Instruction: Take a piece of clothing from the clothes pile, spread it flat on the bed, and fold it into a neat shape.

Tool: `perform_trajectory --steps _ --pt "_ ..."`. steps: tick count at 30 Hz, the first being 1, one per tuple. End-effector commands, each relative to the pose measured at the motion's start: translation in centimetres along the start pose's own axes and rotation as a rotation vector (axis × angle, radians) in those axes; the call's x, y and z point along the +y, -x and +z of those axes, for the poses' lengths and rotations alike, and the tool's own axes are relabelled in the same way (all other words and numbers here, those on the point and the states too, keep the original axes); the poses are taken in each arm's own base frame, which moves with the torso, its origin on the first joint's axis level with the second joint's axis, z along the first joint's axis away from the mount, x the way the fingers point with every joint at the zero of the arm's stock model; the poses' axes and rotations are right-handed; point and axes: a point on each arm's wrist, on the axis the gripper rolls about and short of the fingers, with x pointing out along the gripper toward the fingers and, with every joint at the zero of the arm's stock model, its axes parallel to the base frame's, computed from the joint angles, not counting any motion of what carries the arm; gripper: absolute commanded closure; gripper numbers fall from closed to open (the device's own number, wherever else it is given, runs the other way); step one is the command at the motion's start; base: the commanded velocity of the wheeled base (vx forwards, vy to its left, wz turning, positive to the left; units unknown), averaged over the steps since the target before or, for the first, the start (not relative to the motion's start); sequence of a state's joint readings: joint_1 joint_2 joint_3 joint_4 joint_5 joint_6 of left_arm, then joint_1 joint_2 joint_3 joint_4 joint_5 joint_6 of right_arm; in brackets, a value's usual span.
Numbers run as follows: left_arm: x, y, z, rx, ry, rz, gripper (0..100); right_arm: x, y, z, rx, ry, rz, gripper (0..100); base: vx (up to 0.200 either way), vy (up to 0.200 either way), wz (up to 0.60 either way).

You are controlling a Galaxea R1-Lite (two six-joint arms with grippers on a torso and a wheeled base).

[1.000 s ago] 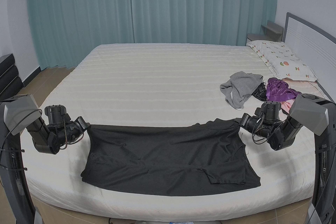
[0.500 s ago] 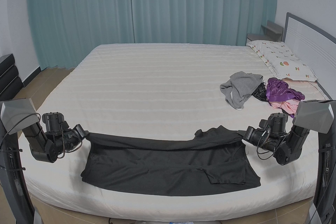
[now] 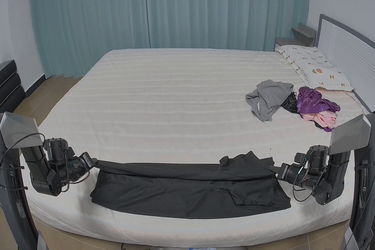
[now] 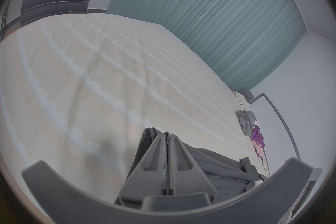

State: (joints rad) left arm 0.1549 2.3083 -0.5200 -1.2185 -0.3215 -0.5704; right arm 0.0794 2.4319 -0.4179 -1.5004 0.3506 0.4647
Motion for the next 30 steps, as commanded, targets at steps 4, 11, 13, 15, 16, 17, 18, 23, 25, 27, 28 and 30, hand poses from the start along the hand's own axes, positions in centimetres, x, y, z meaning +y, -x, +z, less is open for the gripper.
perform_trajectory --steps 4,11,13,15,16,17,18,23,25,27,28,30 --pt "0.9 0.4 -0.4 0.011 0.023 0.026 100 -0.5 0.4 -0.9 0.011 -0.018 -0.005 100 0.0 0.0 0.0" --pt "1.0 0.5 -0.6 0.02 0.026 0.03 100 -1.0 1.2 -0.8 0.006 -0.034 -0.023 100 0.0 0.0 0.0" --pt "1.0 0.6 -0.7 0.023 0.027 0.032 100 -1.1 1.5 -0.7 0.002 -0.038 -0.028 100 0.0 0.0 0.0" --pt "0.9 0.7 -0.6 0.018 0.027 0.029 100 -0.9 2.0 -0.5 0.007 -0.039 -0.01 100 0.0 0.0 0.0" --pt "0.9 0.7 -0.6 0.019 0.027 0.03 100 -0.8 2.2 -0.5 0.013 -0.04 -0.002 100 0.0 0.0 0.0" --pt "0.9 0.7 -0.7 0.024 0.029 0.031 100 -0.8 2.5 -0.4 0.019 -0.041 0.013 100 0.0 0.0 0.0" --pt "1.0 0.8 -0.8 0.029 0.029 0.034 100 -0.8 2.9 -0.4 0.026 -0.046 0.019 100 0.0 0.0 0.0" --pt "1.2 0.8 -1.2 0.042 0.026 0.042 100 -1.4 2.8 -1.7 0.081 -0.051 0.012 100 0.0 0.0 0.0" --pt "1.3 0.9 -1.2 0.042 0.026 0.046 100 -1.5 3.0 -2.2 0.104 -0.052 0.001 100 0.0 0.0 0.0" --pt "1.5 0.9 -1.2 0.048 0.014 0.052 100 -1.7 3.0 -2.2 0.104 -0.044 -0.002 100 0.0 0.0 0.0" --pt "1.6 1.0 -1.4 0.055 0.008 0.058 100 -1.8 3.0 -2.1 0.1 -0.044 -0.004 100 0.0 0.0 0.0" --pt "1.6 1.2 -1.6 0.07 -0.003 0.047 100 -1.8 3.0 -2.2 0.105 -0.045 -0.005 100 0.0 0.0 0.0"
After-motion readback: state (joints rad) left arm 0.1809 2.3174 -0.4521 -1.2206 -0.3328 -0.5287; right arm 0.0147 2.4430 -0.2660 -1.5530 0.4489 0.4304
